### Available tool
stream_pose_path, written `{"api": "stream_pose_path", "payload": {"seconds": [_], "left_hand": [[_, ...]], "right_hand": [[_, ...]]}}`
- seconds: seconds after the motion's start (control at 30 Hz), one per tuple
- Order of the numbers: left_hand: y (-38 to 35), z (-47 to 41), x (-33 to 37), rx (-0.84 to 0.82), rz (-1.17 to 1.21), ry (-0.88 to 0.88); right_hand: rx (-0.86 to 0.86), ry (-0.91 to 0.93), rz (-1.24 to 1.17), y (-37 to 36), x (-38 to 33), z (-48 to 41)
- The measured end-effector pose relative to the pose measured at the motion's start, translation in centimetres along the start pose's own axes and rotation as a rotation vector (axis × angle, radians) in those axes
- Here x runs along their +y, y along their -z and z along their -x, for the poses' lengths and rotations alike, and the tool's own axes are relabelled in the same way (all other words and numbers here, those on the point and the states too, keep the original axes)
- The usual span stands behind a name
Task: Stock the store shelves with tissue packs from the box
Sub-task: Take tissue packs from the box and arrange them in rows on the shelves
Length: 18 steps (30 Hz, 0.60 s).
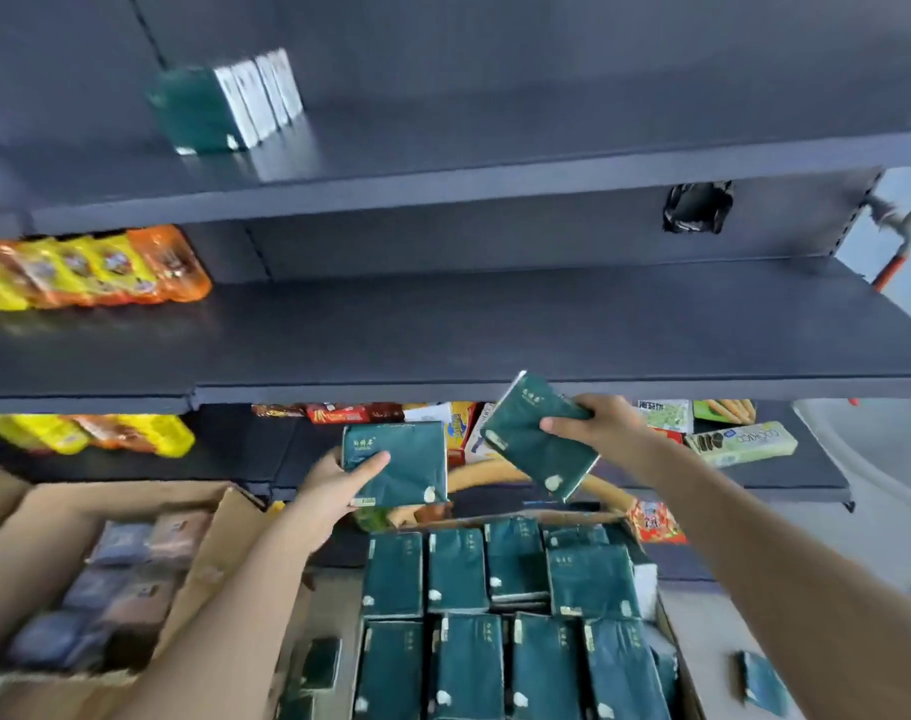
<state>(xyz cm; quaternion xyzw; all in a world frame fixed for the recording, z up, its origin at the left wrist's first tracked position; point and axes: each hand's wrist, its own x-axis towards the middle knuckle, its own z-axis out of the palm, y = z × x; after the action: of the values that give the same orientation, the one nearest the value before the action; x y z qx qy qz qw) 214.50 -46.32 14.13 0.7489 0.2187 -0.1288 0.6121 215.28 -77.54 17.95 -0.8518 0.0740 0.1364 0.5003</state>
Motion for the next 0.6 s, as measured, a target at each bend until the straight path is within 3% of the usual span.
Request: {"api": "stream_pose_path", "payload": {"seconds": [0.3,0.6], "left_hand": [[14.1,2.0,9.4,0.187,0.151,-0.327],[27.3,-1.5,17.6,0.152,0.115,-0.628]], "right_hand": [[0.026,0.298,0.072,-4.0,-20.0,-2.2],[0.267,0.519,0.313,-10.8,-36.9,-6.2]]}}
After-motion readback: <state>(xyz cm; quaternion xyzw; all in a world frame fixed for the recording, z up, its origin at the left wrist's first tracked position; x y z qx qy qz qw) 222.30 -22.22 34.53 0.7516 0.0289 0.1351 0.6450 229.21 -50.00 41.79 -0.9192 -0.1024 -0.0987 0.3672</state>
